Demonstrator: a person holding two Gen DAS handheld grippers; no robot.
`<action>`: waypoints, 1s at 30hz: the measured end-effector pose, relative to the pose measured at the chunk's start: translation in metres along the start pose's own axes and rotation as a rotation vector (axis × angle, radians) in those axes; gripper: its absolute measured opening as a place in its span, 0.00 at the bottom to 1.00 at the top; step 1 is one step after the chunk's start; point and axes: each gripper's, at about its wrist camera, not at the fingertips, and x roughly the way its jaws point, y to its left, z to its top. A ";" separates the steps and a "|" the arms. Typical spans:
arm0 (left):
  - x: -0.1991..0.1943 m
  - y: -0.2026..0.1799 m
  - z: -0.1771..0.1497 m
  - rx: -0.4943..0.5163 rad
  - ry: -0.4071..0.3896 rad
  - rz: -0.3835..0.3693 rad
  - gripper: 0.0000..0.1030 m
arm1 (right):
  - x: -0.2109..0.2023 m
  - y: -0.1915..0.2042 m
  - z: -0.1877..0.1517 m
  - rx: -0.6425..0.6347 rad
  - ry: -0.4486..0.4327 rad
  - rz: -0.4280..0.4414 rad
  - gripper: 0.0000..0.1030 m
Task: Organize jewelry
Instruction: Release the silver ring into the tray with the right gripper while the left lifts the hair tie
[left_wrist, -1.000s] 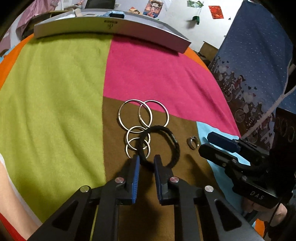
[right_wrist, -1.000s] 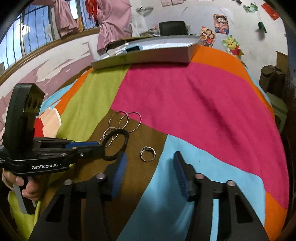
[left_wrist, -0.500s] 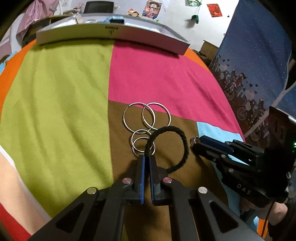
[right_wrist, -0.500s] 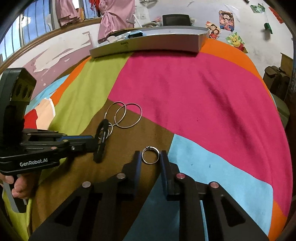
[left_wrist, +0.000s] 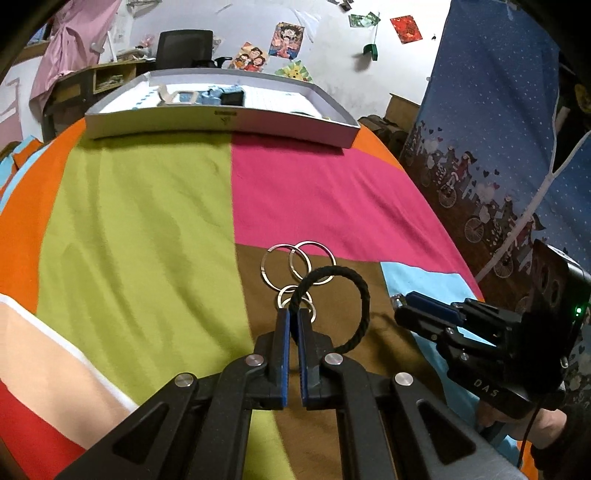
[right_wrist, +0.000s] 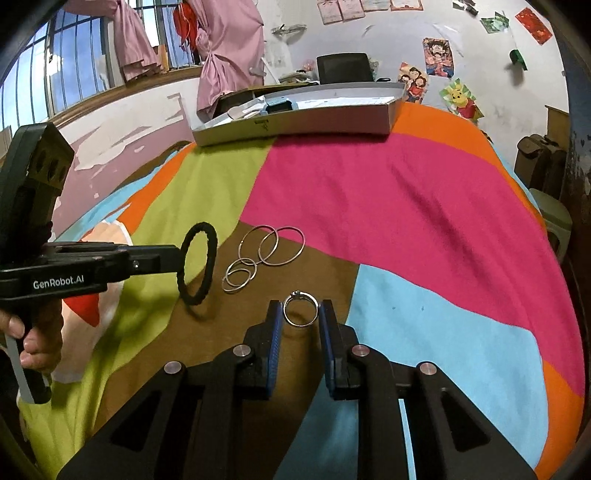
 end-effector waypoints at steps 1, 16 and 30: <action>-0.002 0.002 0.002 -0.005 -0.008 0.008 0.04 | 0.000 0.000 0.000 0.001 -0.002 0.001 0.17; -0.024 0.061 0.139 -0.135 -0.239 0.153 0.04 | 0.010 0.005 0.126 -0.086 -0.155 -0.010 0.17; 0.028 0.147 0.184 -0.309 -0.207 0.303 0.04 | 0.102 0.049 0.218 -0.146 -0.151 -0.019 0.17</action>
